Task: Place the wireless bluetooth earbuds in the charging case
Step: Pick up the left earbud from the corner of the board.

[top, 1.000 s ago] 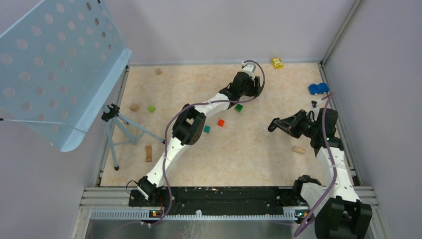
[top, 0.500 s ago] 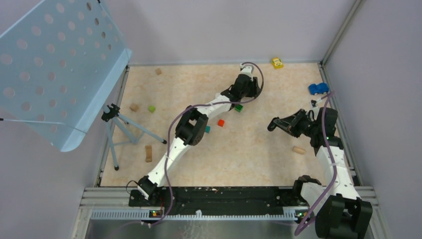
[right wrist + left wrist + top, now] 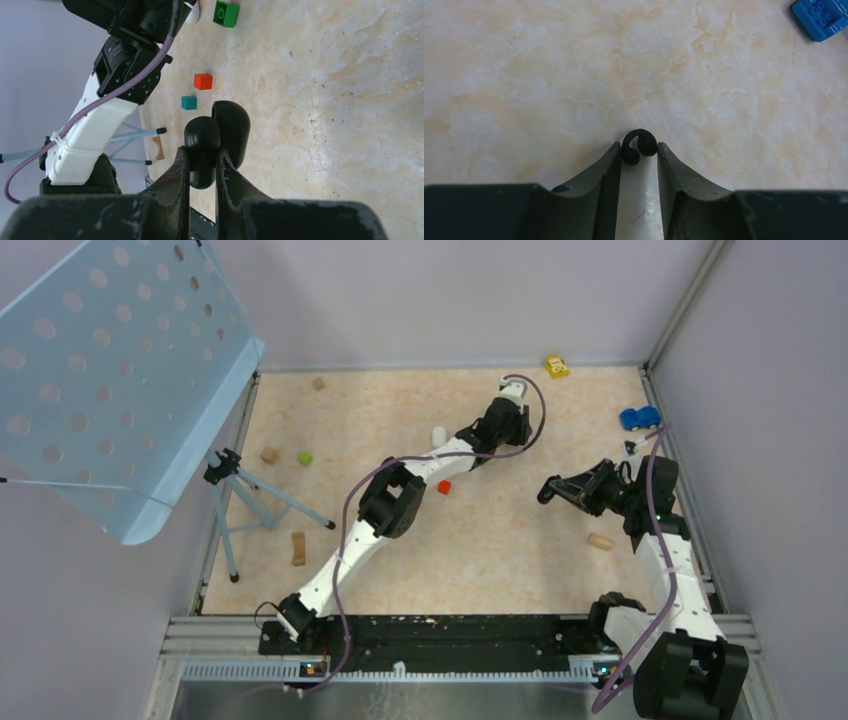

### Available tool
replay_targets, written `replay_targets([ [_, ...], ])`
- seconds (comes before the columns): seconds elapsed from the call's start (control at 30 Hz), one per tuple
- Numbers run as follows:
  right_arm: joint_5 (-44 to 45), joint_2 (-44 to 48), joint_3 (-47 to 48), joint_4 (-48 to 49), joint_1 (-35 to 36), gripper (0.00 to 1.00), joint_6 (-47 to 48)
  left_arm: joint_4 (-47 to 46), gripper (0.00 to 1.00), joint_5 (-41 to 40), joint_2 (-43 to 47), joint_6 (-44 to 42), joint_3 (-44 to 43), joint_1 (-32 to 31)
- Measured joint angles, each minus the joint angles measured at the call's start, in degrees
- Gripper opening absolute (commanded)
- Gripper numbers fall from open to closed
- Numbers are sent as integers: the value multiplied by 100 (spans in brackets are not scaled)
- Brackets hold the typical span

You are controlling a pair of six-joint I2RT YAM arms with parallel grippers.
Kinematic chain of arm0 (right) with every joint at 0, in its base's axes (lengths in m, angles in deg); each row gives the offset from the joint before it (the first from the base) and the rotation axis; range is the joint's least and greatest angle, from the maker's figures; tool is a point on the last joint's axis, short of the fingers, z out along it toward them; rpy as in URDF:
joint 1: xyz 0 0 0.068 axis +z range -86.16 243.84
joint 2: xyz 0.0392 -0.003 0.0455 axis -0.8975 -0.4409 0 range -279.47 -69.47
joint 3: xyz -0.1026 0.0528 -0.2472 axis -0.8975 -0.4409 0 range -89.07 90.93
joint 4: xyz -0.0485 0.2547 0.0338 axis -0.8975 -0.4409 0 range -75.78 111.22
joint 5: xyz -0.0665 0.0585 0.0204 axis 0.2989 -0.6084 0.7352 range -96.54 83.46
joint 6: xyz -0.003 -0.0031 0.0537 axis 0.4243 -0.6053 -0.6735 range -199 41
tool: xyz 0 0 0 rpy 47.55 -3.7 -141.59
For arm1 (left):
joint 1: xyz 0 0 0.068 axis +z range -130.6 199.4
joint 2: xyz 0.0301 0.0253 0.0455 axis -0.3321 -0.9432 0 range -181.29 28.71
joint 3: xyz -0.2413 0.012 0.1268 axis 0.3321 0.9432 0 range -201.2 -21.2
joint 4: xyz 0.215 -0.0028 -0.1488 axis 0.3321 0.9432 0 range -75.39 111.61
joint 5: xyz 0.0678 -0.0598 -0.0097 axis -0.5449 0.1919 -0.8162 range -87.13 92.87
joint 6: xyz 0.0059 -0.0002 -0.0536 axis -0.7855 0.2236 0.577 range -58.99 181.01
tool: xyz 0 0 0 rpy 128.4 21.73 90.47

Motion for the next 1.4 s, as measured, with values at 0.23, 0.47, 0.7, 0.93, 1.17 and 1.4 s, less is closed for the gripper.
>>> replay_targets([
  [0.23,-15,0,0,0,0,0,2,2,33,-24,0,-2,0,-61],
  [0.47,-17,0,0,0,0,0,2,-44,21,-92,0,48,0,-61],
  [0.7,-17,0,0,7,0,0,2,-63,12,-144,0,68,15,-61],
  [0.93,-20,0,0,35,0,0,0,-350,2,-131,92,87,348,-55],
  [1.17,-26,0,0,35,0,0,0,-673,0,42,638,61,1318,-55],
  [1.4,-31,22,0,26,0,0,0,-756,0,354,1451,-31,2374,-46],
])
